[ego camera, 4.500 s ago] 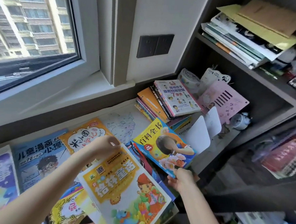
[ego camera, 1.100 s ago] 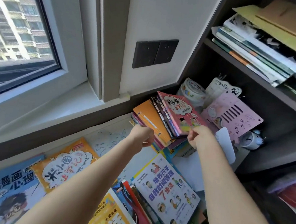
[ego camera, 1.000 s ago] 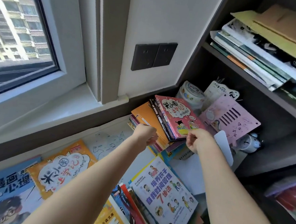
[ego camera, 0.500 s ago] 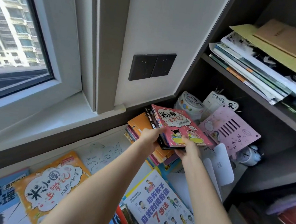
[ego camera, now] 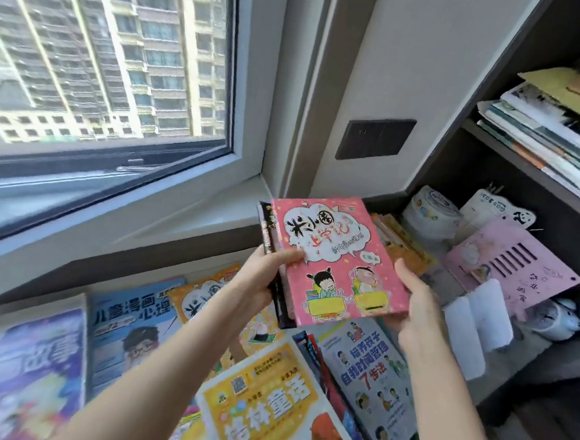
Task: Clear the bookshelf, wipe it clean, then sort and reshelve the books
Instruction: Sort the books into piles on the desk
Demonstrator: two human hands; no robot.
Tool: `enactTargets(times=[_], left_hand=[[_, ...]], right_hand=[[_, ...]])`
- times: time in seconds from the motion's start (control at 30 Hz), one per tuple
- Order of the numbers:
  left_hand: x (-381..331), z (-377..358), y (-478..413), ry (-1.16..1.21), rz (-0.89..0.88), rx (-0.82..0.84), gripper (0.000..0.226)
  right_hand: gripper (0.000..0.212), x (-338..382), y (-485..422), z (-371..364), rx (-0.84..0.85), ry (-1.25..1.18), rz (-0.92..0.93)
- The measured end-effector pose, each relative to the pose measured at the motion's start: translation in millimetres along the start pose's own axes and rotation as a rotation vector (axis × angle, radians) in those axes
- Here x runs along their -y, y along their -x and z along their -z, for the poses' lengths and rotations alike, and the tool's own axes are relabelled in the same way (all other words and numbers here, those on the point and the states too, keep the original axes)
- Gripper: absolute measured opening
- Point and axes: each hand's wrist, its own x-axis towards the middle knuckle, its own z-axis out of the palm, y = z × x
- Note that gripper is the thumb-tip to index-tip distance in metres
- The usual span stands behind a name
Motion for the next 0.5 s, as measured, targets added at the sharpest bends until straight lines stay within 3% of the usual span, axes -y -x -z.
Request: enactTargets(times=[0.13, 0.23, 0.37, 0.43, 0.5], left_hand=[[-3.8, 57.4, 61.0, -0.141, 0.053, -0.047, 0.030], [-5.6, 91.3, 97.9, -0.144, 0.081, -0.099, 0.039], [-9.9, 130.3, 136.3, -0.081, 0.087, -0.159, 0.065], [-12.7, 146.2, 151.5, -0.010, 0.077, -0.173, 0.059], [-13.1, 160.9, 165.7, 0.029, 0.045, -0.219, 0.035]], right_hand=[[0.036, -0.4, 46.0, -17.3, 0.339, 0.397, -0.027], [0.017, -15.8, 80.5, -46.6, 0.401, 0.452, -0.075], [0.015, -24.6, 111.1, -75.6, 0.470, 0.453, -0.059], [0.015, -22.9, 120.1, -87.3, 0.519, 0.490, -0.042], [0.015, -19.7, 124.4, -98.3, 0.573, 0.532, -0.048]])
